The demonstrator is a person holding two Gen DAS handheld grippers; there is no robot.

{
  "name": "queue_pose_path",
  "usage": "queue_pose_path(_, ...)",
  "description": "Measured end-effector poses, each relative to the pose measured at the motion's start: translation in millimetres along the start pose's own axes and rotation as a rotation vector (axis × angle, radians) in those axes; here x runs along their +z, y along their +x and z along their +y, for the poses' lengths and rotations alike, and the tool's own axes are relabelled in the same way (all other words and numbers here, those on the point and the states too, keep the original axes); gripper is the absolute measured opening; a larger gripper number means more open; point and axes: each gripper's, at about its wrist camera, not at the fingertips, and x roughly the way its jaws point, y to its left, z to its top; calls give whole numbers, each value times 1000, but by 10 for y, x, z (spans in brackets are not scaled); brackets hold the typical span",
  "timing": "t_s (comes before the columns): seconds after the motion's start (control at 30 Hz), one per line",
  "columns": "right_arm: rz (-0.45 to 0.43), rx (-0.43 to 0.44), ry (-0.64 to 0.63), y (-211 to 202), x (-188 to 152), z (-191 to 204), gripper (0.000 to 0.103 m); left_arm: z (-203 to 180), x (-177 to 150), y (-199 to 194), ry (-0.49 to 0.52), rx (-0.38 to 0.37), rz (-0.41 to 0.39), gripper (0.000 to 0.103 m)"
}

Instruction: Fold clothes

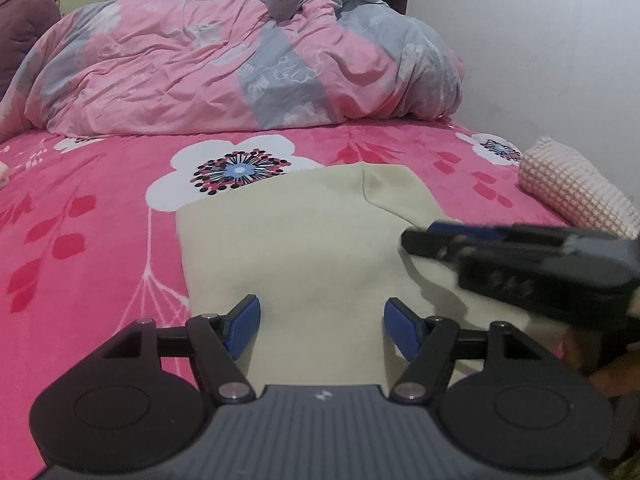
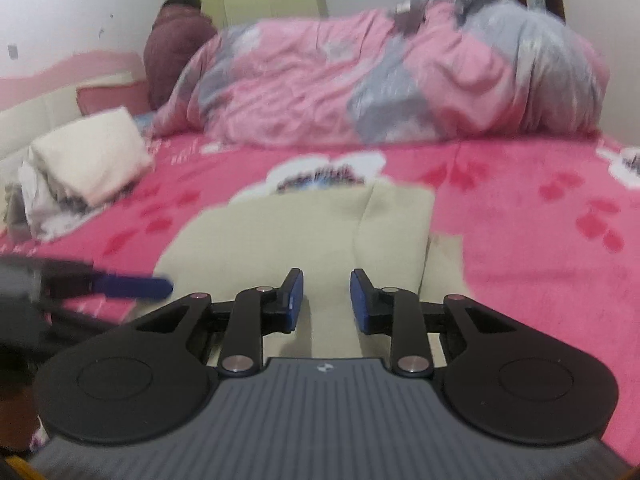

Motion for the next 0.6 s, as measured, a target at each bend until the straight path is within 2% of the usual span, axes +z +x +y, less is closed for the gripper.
queue_pose_path(0.07, 41, -3, -22, 124, -63, -5, 26, -24, 3, 5, 4, 6, 4, 72)
queue_pose_path(0.13, 12, -7, -73, 180, -211, 7, 26, -50, 8, 9, 8, 13, 9, 73)
queue_pose_path(0.6, -17, 36, -7, 133, -274, -91, 26, -148, 20, 39, 43, 58, 36, 76)
